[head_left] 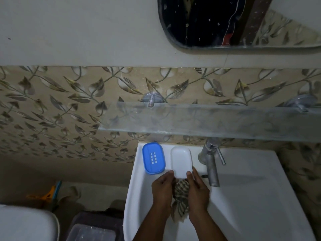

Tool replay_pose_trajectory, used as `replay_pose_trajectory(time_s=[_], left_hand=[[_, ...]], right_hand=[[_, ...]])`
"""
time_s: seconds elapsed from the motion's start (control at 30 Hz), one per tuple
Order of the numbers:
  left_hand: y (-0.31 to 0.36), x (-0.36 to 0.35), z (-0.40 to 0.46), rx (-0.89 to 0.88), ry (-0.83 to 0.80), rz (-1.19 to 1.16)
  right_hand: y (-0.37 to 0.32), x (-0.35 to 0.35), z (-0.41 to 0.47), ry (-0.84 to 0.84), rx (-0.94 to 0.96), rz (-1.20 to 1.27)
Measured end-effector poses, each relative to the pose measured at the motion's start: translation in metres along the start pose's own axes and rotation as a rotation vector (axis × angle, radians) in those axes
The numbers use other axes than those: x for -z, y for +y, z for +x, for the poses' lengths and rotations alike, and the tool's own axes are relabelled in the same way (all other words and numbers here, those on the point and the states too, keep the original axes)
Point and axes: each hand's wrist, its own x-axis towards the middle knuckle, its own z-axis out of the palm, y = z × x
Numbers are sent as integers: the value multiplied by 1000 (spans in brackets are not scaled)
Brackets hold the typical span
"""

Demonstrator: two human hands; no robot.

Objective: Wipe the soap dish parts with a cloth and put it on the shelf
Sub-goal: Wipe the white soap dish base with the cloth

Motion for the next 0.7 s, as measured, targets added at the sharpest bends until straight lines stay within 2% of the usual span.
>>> replay_pose_trajectory(time_s=[0.2, 0.33, 0.5, 0.6, 0.7], left_hand=[[-10, 19, -15, -82, -60, -5], [-12, 26, -30, -233, -75, 166], [-9, 19, -54, -357, -67, 441], [-8, 9, -65, -441, -30, 556], [-6, -2, -78, -459, -1, 621]], right_hand=[[11, 17, -42, 52, -34, 18], [29, 25, -71, 111, -196, 91], [27, 38, -88, -18, -466, 404], [20, 38, -86, -108, -718, 645], [14, 45, -89, -127, -772, 760]])
